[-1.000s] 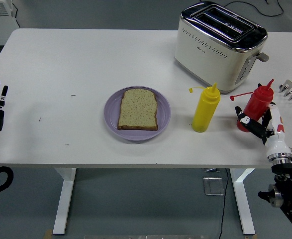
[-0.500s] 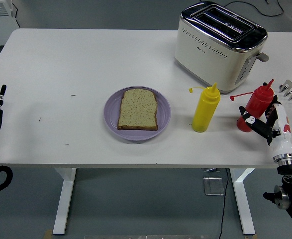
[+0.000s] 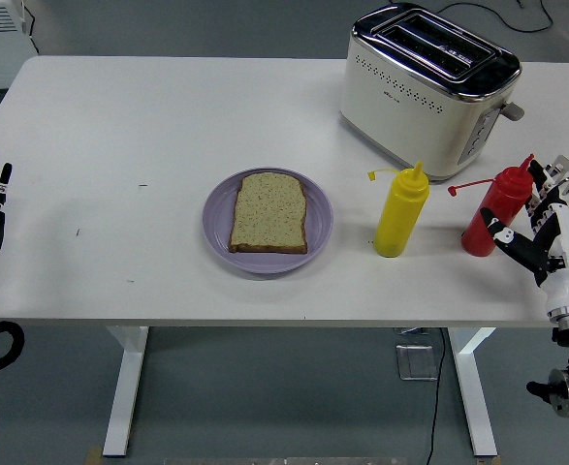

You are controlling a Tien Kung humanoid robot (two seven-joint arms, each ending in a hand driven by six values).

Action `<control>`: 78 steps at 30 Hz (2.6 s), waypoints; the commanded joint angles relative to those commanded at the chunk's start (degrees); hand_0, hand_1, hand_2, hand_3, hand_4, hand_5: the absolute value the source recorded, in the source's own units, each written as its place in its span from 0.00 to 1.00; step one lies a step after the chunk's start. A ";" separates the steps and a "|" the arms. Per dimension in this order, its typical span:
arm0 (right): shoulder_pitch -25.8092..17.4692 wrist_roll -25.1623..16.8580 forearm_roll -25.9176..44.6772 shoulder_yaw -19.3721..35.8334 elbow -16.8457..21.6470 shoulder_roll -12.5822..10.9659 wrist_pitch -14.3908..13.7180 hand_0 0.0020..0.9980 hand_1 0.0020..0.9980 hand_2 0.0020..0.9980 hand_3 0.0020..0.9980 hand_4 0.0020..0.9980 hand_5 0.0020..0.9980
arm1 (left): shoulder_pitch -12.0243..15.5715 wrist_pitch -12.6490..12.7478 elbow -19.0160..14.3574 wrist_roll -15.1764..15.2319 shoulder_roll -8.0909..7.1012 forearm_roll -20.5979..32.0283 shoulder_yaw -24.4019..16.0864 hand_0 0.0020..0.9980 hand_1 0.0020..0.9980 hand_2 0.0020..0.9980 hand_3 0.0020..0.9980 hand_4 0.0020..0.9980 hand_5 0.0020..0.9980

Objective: Pick up the cup,pour liquid into bread,place the cup on the desk

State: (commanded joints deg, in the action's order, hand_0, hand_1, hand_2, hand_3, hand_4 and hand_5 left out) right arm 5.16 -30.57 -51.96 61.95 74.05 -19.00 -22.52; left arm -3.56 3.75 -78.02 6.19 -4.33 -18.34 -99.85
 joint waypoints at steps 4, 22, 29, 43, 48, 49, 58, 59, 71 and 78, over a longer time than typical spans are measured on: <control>-1.53 0.26 -0.38 0.96 2.26 -0.44 0.00 1.00 0.93 1.00 1.00 0.85 0.13 | -0.01 -0.01 0.00 -0.01 0.00 0.00 0.03 0.80 0.79 0.82 0.72 0.52 1.00; -7.57 -0.67 2.12 11.10 13.47 -1.69 -2.59 0.93 0.86 0.95 0.95 0.79 0.15 | -0.15 -0.02 -0.11 0.00 -0.17 -0.01 0.01 0.80 0.79 0.82 0.72 0.52 1.00; -6.87 -0.02 16.77 19.21 16.14 -0.49 0.55 0.87 0.80 0.87 0.88 0.69 0.21 | 0.01 -0.03 -0.10 -0.01 -0.14 0.02 0.26 0.80 0.79 0.82 0.72 0.52 1.00; -4.70 8.97 44.13 31.29 12.56 0.87 12.04 0.82 0.75 0.78 0.81 0.67 0.26 | 0.39 -0.07 -0.03 -0.05 -0.13 -0.05 0.62 0.80 0.79 0.82 0.72 0.52 1.00; -3.65 10.33 45.58 32.73 11.35 1.57 12.72 0.79 0.72 0.75 0.76 0.65 0.30 | 0.54 -0.09 0.00 -0.10 -0.13 -0.08 0.73 0.80 0.79 0.82 0.72 0.52 1.00; -3.52 10.47 45.77 32.89 11.24 1.61 12.75 0.79 0.72 0.75 0.76 0.65 0.30 | 0.54 -0.09 0.00 -0.10 -0.12 -0.07 0.73 0.80 0.79 0.82 0.72 0.52 1.00; -3.25 11.07 45.76 33.02 10.82 1.92 12.05 0.77 0.70 0.73 0.73 0.58 0.38 | 0.24 -0.14 -0.08 -0.09 -0.10 -0.05 0.30 0.80 0.79 0.82 0.72 0.52 1.00; -3.18 11.05 45.74 33.01 10.79 1.98 12.03 0.77 0.70 0.73 0.73 0.58 0.38 | 0.21 -0.13 -0.09 -0.08 -0.10 -0.04 0.27 0.80 0.79 0.82 0.72 0.52 1.00; -2.93 10.84 46.28 33.22 10.85 2.10 11.13 0.77 0.70 0.73 0.73 0.57 0.38 | 0.08 -0.14 -0.21 -0.04 -0.14 -0.05 -0.05 0.80 0.79 0.82 0.72 0.52 1.00; -2.78 10.93 46.34 33.06 10.54 2.23 11.10 0.76 0.70 0.73 0.73 0.55 0.39 | -0.02 -0.20 -0.24 -0.05 -0.11 -0.05 -0.02 0.80 0.79 0.82 0.72 0.52 1.00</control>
State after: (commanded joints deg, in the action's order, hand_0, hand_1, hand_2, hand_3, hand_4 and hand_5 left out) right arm 2.38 -19.64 -5.62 95.01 84.59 -16.77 -11.42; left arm -3.58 3.54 -78.27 6.14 -4.43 -18.39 -99.87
